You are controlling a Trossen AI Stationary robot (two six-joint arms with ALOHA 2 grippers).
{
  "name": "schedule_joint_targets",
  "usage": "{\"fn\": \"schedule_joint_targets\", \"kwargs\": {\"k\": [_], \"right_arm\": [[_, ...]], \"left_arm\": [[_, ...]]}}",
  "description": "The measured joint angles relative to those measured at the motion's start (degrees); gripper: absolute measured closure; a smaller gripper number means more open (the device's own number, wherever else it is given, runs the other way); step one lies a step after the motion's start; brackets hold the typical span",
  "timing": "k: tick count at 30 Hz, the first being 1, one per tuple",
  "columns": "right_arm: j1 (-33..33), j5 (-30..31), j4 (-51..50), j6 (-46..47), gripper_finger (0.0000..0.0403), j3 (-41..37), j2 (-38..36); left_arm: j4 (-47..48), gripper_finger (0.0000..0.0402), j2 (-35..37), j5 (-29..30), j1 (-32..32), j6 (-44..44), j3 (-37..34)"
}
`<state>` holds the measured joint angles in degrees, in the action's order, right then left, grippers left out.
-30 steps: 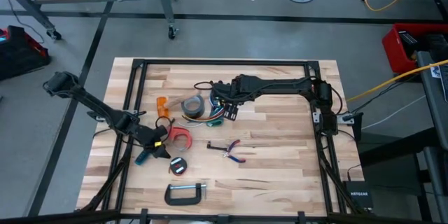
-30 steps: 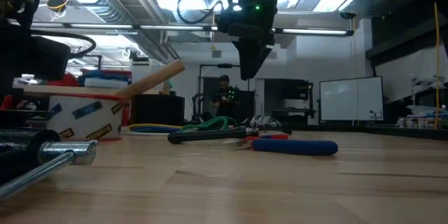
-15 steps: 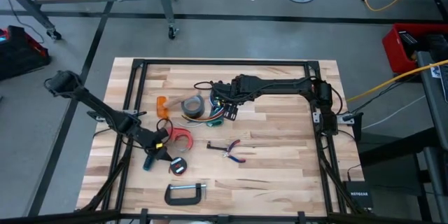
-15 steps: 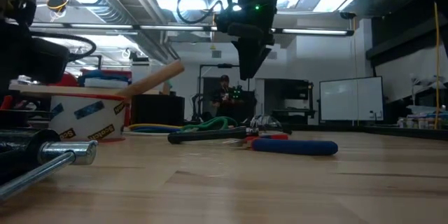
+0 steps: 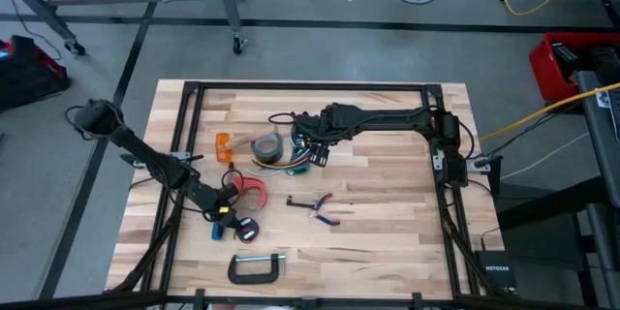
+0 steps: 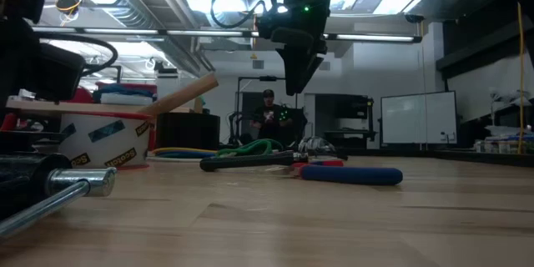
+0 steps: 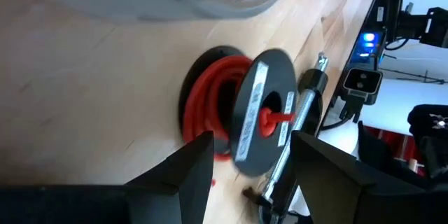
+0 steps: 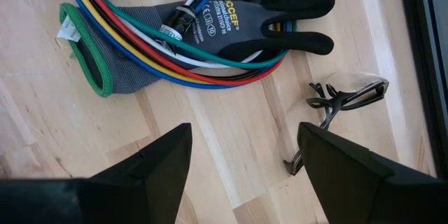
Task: Coil cords
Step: Uncoil the red wire from the black spool
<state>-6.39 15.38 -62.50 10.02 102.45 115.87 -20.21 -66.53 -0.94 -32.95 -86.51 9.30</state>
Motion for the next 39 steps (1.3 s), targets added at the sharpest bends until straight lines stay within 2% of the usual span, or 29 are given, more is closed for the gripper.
{"fn": "schedule_joint_targets", "kwargs": {"k": [3, 6, 16, 23, 32, 35, 39], "right_arm": [[0.0, 0.0, 0.0, 0.0, 0.0136, 0.0, 0.0], [0.0, 0.0, 0.0, 0.0, 0.0136, 0.0, 0.0], [0.0, 0.0, 0.0, 0.0, 0.0136, 0.0, 0.0], [0.0, 0.0, 1.8, 0.0, 0.0136, 0.0, 0.0], [0.0, -1.9, 3.9, 0.0, 0.0136, 0.0, 0.0], [0.0, -1.9, 5.8, 0.1, 0.0136, 0.0, 0.0], [0.0, -1.9, 9.2, 0.1, 0.0136, 0.0, 0.0]], "left_arm": [[0.1, 0.0222, -1.8, 0.0, 0.0, 1.7, 1.4], [0.2, 0.0242, -2.9, -0.1, 0.0, 2.9, 2.1], [-0.6, 0.0389, -2.8, -0.4, 0.0, 2.9, 2.2], [-1.3, 0.0398, -2.1, -0.3, -0.1, 3.0, 2.2], [-5.5, 0.0401, 2.0, 4.6, 0.0, 8.0, 2.7], [-5.6, 0.0401, 4.1, 8.2, 0.0, 12.2, 2.7], [-5.7, 0.0402, 7.1, 16.1, 0.0, 22.9, 2.8]]}}
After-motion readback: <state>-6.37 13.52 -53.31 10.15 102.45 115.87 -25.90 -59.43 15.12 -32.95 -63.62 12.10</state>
